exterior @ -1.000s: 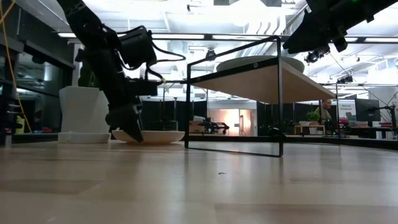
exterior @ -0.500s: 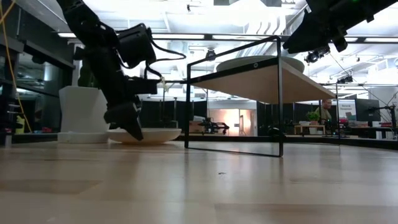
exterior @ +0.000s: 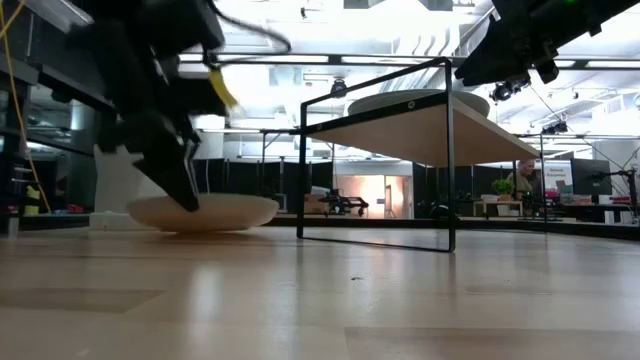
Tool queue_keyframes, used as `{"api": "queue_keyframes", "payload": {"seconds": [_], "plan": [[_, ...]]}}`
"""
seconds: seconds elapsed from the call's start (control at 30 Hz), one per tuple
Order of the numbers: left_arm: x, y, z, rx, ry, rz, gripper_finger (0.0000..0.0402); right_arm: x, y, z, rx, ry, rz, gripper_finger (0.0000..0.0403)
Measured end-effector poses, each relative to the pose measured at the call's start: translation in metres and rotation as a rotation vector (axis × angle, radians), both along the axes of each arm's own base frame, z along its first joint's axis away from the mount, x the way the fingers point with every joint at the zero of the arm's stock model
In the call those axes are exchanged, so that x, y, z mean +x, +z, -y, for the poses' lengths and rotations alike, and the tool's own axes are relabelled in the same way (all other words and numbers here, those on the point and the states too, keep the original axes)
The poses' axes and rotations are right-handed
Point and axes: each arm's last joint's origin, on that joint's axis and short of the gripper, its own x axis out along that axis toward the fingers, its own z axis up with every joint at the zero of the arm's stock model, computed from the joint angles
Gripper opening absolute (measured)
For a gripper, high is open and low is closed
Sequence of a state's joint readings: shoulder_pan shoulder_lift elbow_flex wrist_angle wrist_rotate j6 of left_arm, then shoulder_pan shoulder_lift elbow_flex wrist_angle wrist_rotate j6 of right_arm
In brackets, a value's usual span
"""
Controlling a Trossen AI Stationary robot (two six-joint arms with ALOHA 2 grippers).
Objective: Place and stack plates onto a shelf
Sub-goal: Stack the white plate on top of the blue plate on the shelf
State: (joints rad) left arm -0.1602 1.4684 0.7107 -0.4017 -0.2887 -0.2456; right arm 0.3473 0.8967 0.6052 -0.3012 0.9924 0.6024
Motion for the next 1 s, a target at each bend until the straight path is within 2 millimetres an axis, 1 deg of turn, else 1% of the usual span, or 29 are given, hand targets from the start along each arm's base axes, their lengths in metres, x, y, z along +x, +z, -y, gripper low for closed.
{"api": "queue_keyframes", "payload": {"seconds": [0.17, 0.27, 0.5, 0.63, 0.77, 0.87, 1.0], "plan": [[0.0, 0.022, 0.028, -0.038, -0.07, 0.042, 0.0001, 0.0, 0.001, 0.0, 0.003, 0.0, 0.007, 0.0119], [0.001, 0.039, 0.042, -0.049, -0.101, 0.063, 0.0001, 0.001, 0.001, 0.0, 0.004, 0.0, 0.011, 0.0119], [0.004, 0.083, 0.063, 0.043, -0.135, 0.11, 0.0001, 0.001, 0.002, 0.0, 0.008, 0.0, 0.022, 0.0119], [0.001, 0.107, 0.069, 0.146, -0.103, 0.118, 0.0001, 0.001, 0.002, 0.0, 0.007, 0.0, 0.021, 0.0119], [0.0, 0.124, 0.07, 0.251, -0.078, 0.147, 0.0, 0.001, 0.002, 0.0, 0.006, -0.001, 0.022, 0.0119], [0.005, 0.134, 0.068, 0.308, -0.1, 0.176, 0.0, 0.003, 0.005, -0.001, -0.01, -0.007, 0.05, 0.0119], [0.017, 0.14, 0.057, 0.37, -0.147, 0.209, 0.0, 0.008, 0.018, -0.003, -0.054, 0.02, 0.123, 0.0119]]}}
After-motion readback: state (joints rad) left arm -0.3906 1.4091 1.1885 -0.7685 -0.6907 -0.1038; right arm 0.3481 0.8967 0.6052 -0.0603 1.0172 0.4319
